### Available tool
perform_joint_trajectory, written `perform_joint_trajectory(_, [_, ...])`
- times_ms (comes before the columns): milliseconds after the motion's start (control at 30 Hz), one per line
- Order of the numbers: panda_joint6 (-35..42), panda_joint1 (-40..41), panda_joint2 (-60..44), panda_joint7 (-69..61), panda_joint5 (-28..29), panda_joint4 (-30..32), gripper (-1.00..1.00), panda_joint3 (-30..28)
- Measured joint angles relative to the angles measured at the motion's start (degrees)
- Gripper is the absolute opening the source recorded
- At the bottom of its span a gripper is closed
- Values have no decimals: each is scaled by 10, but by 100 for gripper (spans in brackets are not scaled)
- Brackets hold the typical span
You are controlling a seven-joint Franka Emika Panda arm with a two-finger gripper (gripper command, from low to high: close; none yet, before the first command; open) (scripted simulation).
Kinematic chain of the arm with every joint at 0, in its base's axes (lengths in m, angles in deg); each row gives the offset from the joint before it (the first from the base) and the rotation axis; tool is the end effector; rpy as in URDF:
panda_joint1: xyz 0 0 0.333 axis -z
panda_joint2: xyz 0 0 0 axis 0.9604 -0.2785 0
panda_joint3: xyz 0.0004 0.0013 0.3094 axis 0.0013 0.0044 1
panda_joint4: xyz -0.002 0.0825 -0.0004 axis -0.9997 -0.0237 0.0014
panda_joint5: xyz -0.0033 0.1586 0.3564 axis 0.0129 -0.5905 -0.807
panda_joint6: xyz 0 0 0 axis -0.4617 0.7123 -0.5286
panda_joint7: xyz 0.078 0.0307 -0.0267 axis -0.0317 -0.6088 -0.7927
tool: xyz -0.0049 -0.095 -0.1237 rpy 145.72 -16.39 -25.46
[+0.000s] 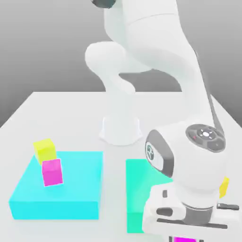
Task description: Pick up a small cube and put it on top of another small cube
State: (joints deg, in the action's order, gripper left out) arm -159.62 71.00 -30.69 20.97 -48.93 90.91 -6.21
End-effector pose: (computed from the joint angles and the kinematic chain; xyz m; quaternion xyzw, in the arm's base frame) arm 0.5174 0.1465 0.0825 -0.8977 0.4406 -0.0005 0.0009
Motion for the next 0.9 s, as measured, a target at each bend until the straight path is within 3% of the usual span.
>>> perform_joint_trajectory(100, [-2, -1, -2, 1, 1, 0, -100, -1])
perform_joint_trajectory(267, [61, 28, 88, -20, -36, 27, -100, 20])
perform_joint_trajectory(533, [114, 119, 244, 21, -69, 132, -100, -67])
perform_joint_trajectory(667, [138, 203, 325, 43, -87, 186, -100, -100])
perform_joint_trajectory(900, [156, 266, 443, 70, -127, 276, -100, -158])
